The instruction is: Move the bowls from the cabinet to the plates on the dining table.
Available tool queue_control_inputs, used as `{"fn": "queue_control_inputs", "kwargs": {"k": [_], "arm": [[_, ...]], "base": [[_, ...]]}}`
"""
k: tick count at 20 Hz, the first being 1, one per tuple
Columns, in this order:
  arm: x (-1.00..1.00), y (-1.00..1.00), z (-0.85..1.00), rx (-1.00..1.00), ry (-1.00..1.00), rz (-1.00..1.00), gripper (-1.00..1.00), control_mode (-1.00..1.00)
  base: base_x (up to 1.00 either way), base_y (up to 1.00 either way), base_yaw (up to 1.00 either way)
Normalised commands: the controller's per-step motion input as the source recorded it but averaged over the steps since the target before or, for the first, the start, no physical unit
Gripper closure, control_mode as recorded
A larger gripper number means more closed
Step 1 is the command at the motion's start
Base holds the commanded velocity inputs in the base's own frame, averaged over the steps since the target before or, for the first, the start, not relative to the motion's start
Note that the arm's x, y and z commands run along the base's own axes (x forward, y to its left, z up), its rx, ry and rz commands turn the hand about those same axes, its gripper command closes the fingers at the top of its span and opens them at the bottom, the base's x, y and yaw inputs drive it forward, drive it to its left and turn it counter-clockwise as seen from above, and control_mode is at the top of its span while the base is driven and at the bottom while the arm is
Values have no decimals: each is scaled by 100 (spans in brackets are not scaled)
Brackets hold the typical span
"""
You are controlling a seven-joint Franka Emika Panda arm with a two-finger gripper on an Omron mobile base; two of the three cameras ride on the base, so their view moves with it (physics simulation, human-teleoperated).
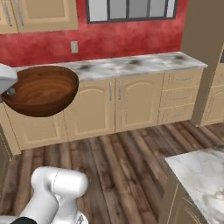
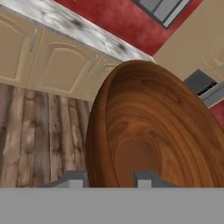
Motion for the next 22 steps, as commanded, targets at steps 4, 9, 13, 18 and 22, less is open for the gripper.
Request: {"fn": "queue_control_inputs", "kwargs": {"k": [4,9,13,18,22], "arm": [[0,0,0,0,0,0,100,100],[0,0,0,0,0,0,100,100],[0,0,0,0,0,0,100,100],[0,0,0,0,0,0,100,100],[0,0,0,0,0,0,100,100]], "base": [[91,38,-32],[95,39,-32],[96,38,-32],[97,33,-33],[97,33,-33]]}}
